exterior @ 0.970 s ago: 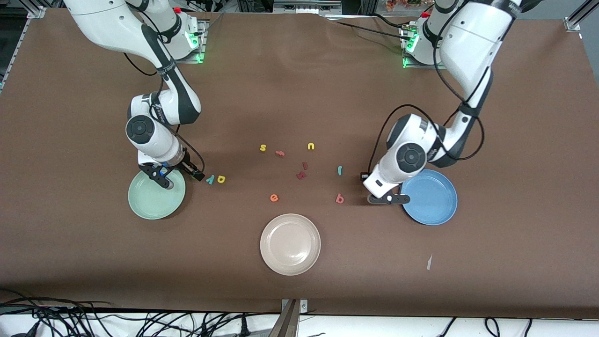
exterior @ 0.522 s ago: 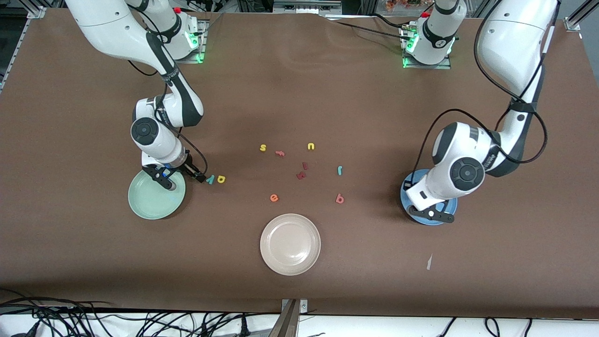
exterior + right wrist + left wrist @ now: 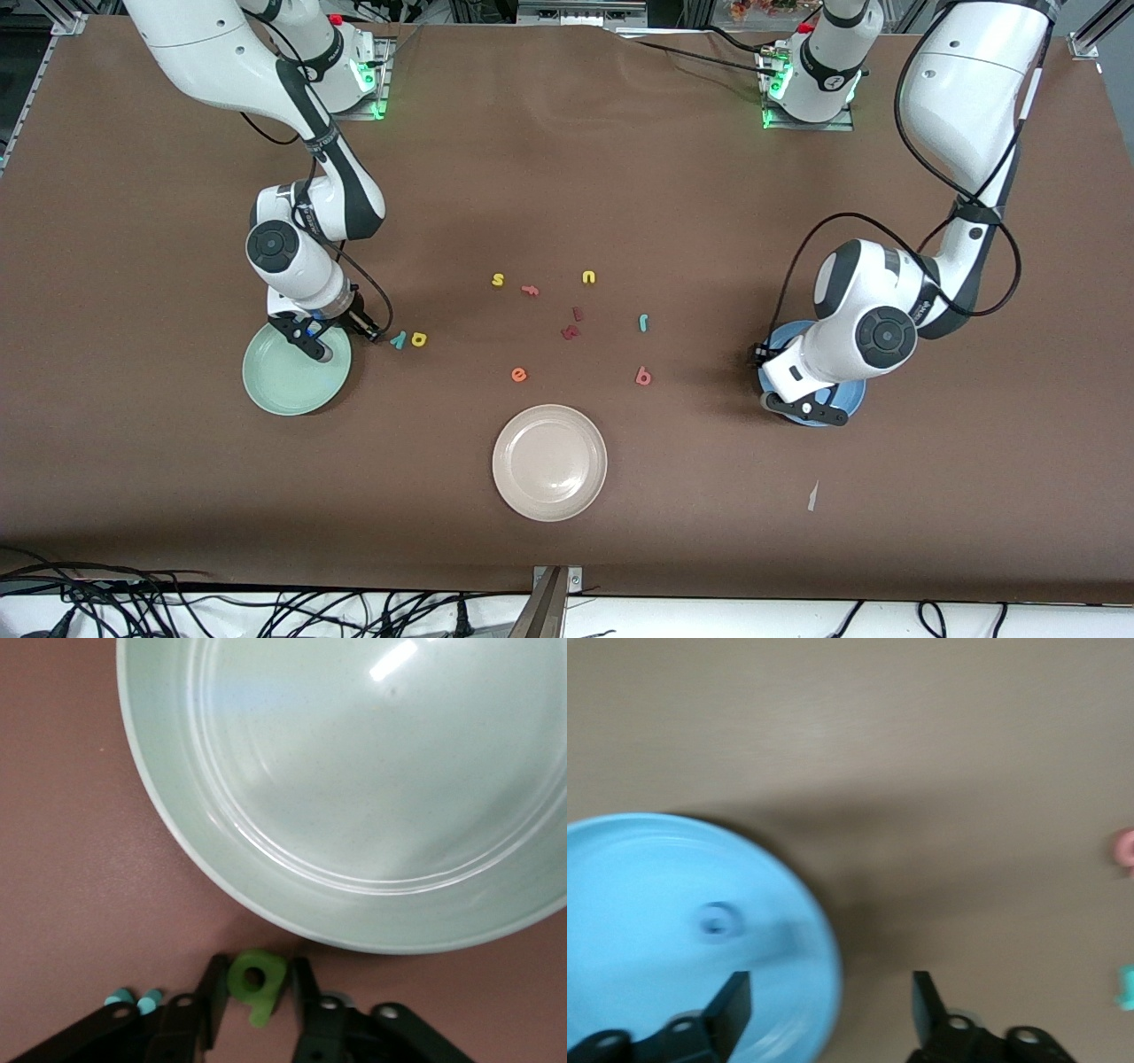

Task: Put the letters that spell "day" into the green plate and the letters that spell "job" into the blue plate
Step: 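Release the letter on the green plate while the left gripper reaches the J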

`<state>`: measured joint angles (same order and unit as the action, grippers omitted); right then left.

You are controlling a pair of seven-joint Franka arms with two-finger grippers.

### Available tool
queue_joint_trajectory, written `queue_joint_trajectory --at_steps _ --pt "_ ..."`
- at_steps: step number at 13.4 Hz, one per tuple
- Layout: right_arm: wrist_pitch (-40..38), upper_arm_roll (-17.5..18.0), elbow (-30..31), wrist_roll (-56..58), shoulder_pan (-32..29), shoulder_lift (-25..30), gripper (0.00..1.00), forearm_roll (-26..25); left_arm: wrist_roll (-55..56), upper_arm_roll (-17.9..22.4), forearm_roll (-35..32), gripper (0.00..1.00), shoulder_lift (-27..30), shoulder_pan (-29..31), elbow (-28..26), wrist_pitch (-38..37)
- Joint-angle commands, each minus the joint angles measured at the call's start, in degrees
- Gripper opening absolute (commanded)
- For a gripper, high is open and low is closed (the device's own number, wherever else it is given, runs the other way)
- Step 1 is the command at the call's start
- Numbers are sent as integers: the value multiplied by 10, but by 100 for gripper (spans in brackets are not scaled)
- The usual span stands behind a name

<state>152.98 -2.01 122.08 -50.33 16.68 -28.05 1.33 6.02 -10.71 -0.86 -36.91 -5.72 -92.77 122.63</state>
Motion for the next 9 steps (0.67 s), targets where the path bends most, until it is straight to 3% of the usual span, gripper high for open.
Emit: queue_joint_trajectory --at_steps 1,4,7,9 --pt "7 -2 6 0 3 -3 14 7 121 2 14 100 1 -55 13 -6" --pt "-20 -2 7 16 -2 29 14 4 176 2 12 100 -2 -115 9 16" --pt "-124 0 6 77 -36 111 14 2 216 3 12 100 -17 -133 0 52" --pt "-160 0 6 143 -62 136 15 3 255 5 11 96 -22 -155 -14 63"
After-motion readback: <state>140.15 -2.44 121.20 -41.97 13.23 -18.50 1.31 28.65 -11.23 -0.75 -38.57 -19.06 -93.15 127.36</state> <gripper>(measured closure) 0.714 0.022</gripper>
